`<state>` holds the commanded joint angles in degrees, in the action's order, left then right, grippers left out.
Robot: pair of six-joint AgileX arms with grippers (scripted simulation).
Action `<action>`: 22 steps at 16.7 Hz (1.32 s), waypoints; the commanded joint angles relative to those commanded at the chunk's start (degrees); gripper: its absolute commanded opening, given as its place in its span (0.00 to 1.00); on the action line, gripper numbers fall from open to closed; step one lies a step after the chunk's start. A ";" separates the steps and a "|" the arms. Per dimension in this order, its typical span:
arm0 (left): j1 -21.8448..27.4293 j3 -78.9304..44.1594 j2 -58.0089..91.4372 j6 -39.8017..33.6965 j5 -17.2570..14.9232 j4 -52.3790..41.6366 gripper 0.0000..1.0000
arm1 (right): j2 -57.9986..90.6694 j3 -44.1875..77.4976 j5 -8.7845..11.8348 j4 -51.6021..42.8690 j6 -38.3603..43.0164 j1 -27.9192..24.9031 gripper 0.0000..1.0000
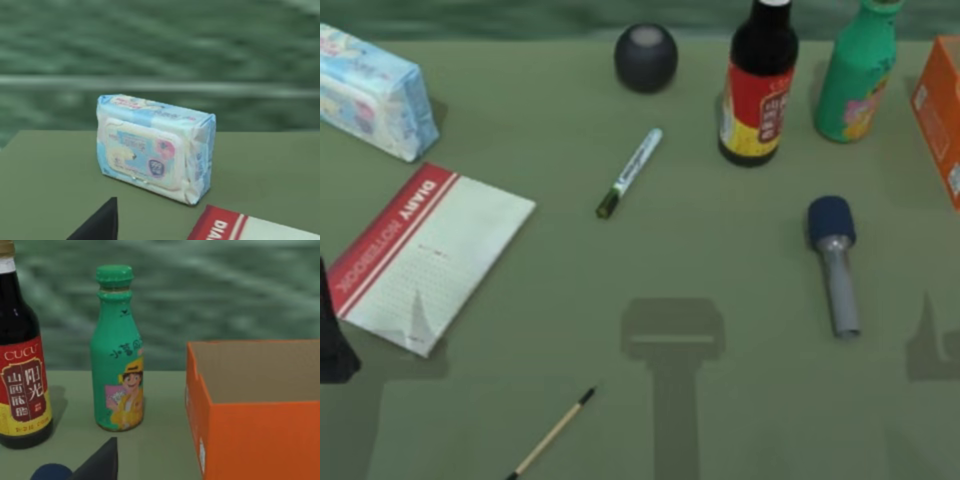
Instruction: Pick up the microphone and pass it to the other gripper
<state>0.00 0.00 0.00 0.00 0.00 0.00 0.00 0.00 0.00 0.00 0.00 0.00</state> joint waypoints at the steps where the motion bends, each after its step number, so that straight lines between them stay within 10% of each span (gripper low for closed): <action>1: 0.00 0.00 0.00 0.00 0.00 0.00 1.00 | 0.00 0.00 0.00 0.00 0.00 0.00 1.00; 8: 0.00 0.00 0.00 0.00 0.00 0.00 1.00 | 12.57 11.20 -0.92 -8.08 4.12 -3.92 1.00; 22: 0.00 0.00 0.00 0.00 0.00 0.00 1.00 | 87.48 62.73 -5.86 -48.52 23.38 -22.10 1.00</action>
<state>0.00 0.00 0.00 0.00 0.00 0.00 87.48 62.73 -5.86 -48.52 23.38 -22.10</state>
